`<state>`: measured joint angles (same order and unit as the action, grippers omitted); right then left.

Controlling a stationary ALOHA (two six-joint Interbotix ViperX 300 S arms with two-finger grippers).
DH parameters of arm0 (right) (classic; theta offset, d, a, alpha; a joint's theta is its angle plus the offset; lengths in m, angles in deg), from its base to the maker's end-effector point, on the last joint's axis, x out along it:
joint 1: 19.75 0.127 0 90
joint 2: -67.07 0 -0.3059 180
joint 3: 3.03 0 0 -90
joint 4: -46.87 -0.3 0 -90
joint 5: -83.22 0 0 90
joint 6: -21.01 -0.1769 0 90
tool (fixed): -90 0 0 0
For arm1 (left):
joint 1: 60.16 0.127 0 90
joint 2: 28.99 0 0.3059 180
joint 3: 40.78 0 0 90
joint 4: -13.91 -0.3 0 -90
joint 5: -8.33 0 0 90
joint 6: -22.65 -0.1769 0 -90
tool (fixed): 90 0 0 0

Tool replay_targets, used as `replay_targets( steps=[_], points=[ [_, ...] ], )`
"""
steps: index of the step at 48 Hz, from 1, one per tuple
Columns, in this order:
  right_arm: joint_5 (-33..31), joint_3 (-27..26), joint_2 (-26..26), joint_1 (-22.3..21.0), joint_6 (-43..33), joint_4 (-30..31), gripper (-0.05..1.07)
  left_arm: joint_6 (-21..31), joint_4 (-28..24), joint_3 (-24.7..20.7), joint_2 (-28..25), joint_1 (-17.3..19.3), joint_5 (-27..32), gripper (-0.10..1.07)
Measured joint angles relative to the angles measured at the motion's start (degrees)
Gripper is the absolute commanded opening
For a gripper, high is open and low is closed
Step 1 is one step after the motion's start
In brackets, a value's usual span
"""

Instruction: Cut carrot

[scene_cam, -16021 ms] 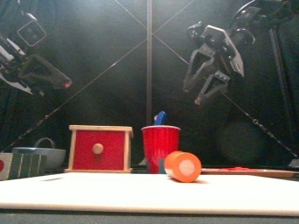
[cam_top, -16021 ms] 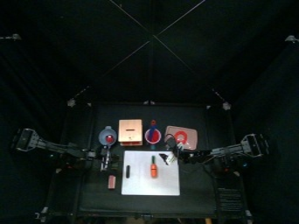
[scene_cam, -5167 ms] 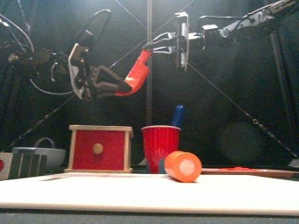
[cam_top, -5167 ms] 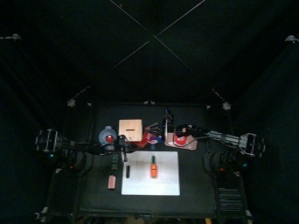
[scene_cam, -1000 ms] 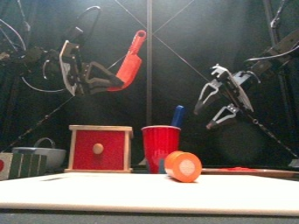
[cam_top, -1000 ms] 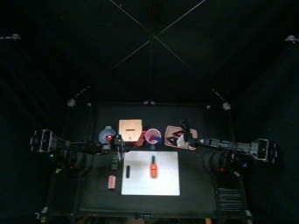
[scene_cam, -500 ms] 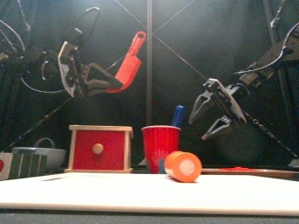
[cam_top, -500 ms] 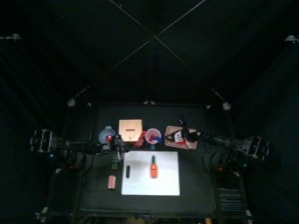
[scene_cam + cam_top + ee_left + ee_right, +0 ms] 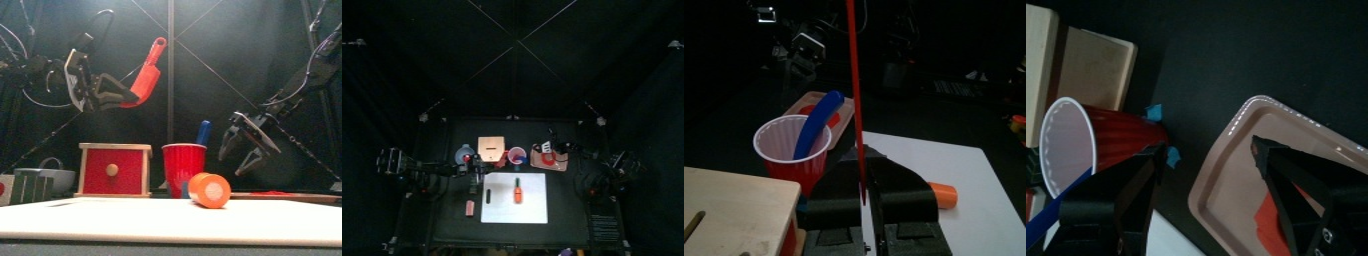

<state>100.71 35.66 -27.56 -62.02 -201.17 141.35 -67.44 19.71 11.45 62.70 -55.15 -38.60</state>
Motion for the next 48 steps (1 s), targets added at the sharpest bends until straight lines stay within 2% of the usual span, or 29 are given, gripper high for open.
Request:
replay_targets(
  steps=[9,24,36,39,42,48],
  points=[
    [2.3,-1.7,-0.1,-0.2,0.0,-0.4,0.98,0.0,-0.1,0.0,-0.1,0.0,-0.1,0.26],
    [17.2,-3.5,3.5,0.1,-0.2,-7.4,0.98,0.1,0.0,0.4,-0.1,0.0,0.0,0.26],
    [27.9,-1.1,6.3,2.3,0.5,-10.1,0.98,0.1,0.0,0.8,-0.1,-0.1,0.0,0.26],
    [27.8,-1.2,7.4,4.0,1.2,-9.2,0.98,0.1,0.0,0.8,-0.1,-0.2,0.0,0.26],
    [24.4,-1.9,8.8,6.9,3.0,-6.6,0.98,0.1,0.0,0.8,-0.1,-0.1,0.0,0.26],
    [11.8,-3.3,12.7,13.7,6.9,-1.7,0.98,0.2,0.0,0.8,0.0,-0.2,-0.1,0.26]
  ],
)
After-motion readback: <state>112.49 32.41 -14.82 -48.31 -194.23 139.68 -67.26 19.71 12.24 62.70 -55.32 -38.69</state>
